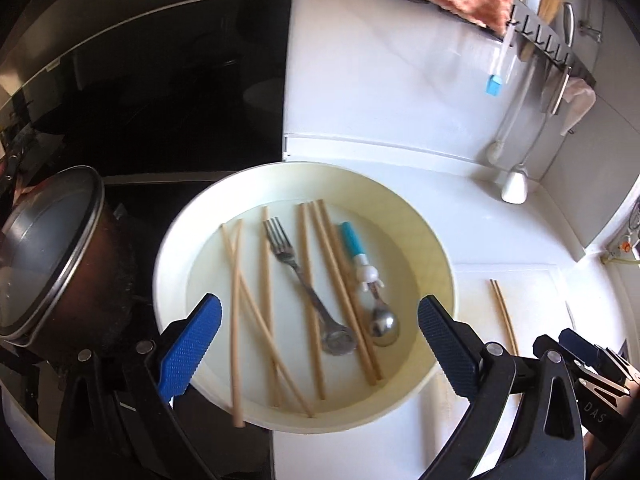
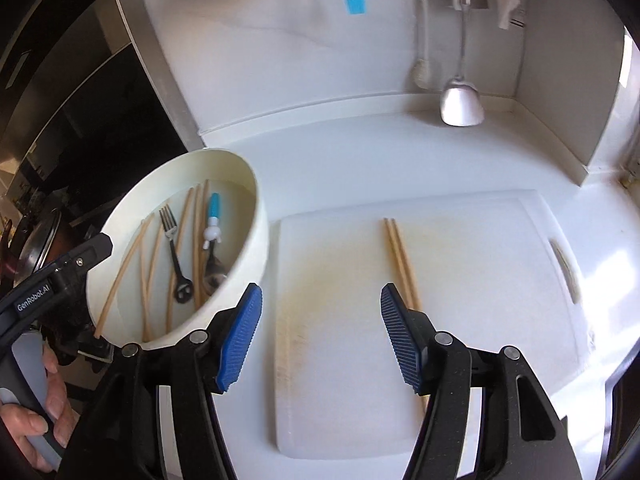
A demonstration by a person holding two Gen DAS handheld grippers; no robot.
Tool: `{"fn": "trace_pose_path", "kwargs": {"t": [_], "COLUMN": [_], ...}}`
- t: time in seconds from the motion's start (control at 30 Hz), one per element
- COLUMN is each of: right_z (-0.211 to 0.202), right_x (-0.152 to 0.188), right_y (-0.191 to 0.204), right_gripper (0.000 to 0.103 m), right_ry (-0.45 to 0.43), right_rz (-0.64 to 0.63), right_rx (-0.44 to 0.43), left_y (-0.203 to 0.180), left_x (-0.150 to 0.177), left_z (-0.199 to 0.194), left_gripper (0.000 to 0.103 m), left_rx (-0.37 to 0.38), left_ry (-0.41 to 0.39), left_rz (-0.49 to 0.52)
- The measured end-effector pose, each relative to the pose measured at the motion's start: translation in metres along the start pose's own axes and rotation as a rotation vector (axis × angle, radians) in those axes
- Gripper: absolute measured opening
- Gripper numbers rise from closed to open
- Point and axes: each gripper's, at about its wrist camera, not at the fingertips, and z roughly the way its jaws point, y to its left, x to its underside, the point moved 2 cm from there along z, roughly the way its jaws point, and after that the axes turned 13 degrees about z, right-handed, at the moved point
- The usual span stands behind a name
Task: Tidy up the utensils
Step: 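Move both open tools back over the last two chopsticks on the board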
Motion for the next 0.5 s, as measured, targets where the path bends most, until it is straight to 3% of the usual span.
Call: {"fn": "trace_pose_path", "kwargs": {"t": [0.27,0.5], "right_z": [-0.021,-0.022], "right_x": [0.01,0.016], "right_y": [-0.074,-0.123], "right_gripper": [0.059,0.059], "right_ry": [-0.018,-0.004], "right_rz": [0.07,-0.002], "right_rx": [0.062,0.014], "left_y": [-0.066,-0.113], "left_x": [0.01,0.035], "left_z": [0.001,-0.008], "left_gripper": [0.097,0.097], "left_rx": [0.067,0.006], "left_ry": [0.037,0.055], "left_rz": [0.033,-0.03]}}
